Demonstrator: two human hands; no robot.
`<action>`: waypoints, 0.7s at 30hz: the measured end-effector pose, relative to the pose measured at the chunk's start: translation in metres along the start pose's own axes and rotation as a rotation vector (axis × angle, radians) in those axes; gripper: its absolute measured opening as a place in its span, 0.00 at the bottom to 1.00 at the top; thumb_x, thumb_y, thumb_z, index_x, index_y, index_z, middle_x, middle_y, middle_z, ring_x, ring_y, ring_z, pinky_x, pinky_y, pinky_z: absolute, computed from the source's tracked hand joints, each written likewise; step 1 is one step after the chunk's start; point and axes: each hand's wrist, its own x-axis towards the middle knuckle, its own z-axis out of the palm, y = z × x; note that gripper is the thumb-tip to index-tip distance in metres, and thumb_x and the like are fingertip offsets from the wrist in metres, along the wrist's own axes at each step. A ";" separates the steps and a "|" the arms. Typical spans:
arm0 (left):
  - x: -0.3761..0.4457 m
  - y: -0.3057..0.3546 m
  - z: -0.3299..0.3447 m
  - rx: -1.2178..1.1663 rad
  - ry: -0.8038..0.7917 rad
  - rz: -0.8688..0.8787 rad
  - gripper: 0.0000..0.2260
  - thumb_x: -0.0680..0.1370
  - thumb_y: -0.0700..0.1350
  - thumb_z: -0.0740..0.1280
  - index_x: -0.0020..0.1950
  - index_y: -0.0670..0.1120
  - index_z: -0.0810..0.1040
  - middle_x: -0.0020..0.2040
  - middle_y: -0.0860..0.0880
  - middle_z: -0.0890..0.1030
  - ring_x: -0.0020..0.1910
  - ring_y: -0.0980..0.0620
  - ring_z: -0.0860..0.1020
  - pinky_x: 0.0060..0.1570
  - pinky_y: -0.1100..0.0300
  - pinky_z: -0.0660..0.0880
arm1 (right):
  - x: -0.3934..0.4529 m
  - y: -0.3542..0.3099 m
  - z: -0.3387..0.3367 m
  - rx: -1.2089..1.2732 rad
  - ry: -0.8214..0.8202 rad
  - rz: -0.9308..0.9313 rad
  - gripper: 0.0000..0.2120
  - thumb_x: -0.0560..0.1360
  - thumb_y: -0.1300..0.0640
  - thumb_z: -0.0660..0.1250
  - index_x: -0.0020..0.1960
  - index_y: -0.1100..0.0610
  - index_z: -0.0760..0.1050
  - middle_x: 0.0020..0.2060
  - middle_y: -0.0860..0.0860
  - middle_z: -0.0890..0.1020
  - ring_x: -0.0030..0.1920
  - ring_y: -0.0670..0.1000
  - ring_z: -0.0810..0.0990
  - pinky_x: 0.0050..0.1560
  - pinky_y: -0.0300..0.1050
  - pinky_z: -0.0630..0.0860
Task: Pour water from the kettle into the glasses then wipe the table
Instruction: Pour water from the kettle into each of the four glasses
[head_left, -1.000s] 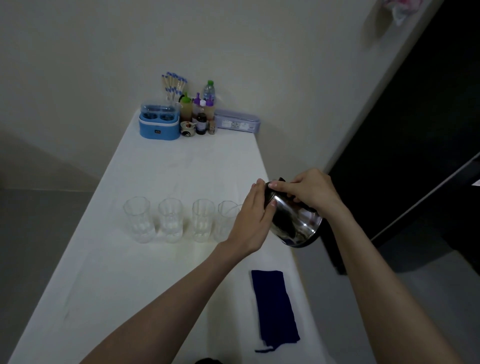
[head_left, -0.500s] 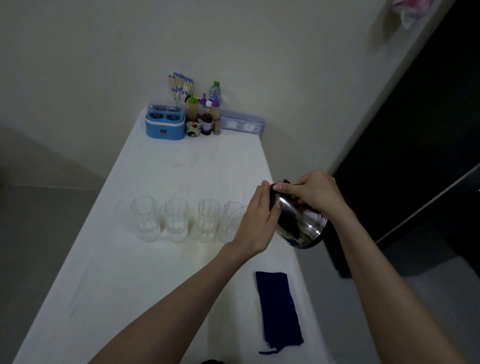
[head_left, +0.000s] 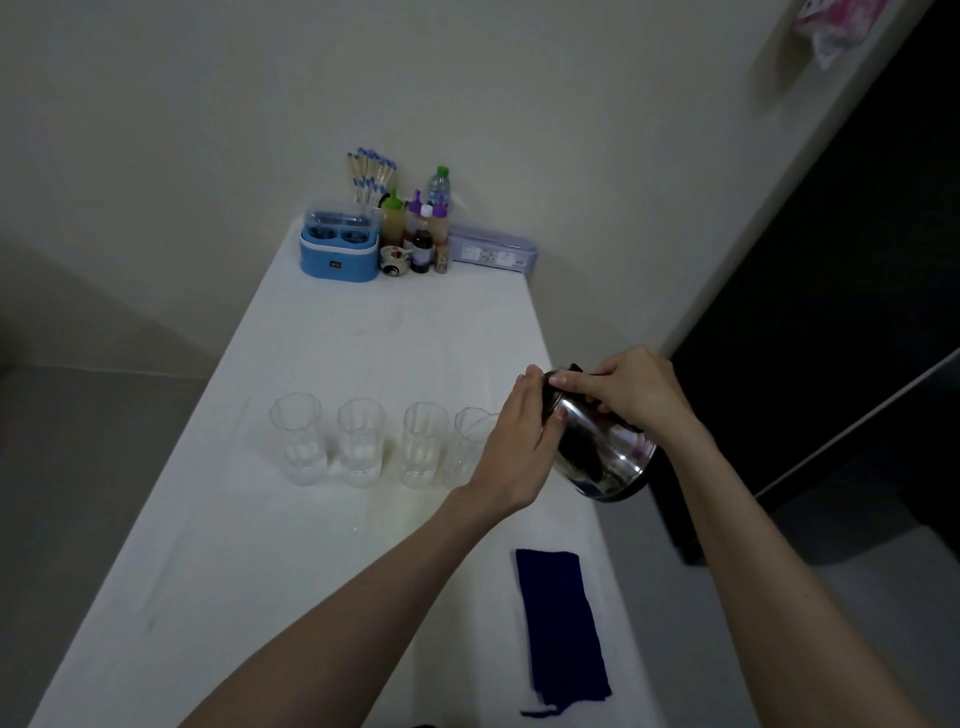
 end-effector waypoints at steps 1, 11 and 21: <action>0.000 0.000 0.000 0.000 0.002 -0.001 0.26 0.84 0.53 0.49 0.79 0.48 0.45 0.80 0.53 0.47 0.78 0.57 0.45 0.74 0.63 0.44 | 0.000 -0.001 0.000 -0.002 -0.003 0.000 0.31 0.66 0.36 0.76 0.39 0.67 0.83 0.34 0.61 0.86 0.31 0.52 0.79 0.32 0.40 0.70; -0.001 -0.002 -0.004 -0.006 0.000 -0.009 0.26 0.84 0.53 0.49 0.79 0.50 0.45 0.80 0.53 0.47 0.78 0.57 0.44 0.73 0.64 0.44 | 0.007 0.003 0.006 0.001 -0.004 0.008 0.34 0.64 0.34 0.77 0.40 0.68 0.83 0.37 0.64 0.85 0.34 0.53 0.78 0.36 0.44 0.71; 0.000 -0.004 -0.006 -0.021 0.002 -0.009 0.26 0.84 0.53 0.49 0.79 0.49 0.46 0.80 0.52 0.48 0.78 0.57 0.45 0.74 0.62 0.45 | 0.007 -0.001 0.007 -0.025 -0.015 -0.006 0.32 0.64 0.35 0.77 0.39 0.67 0.84 0.36 0.63 0.85 0.37 0.59 0.83 0.36 0.44 0.73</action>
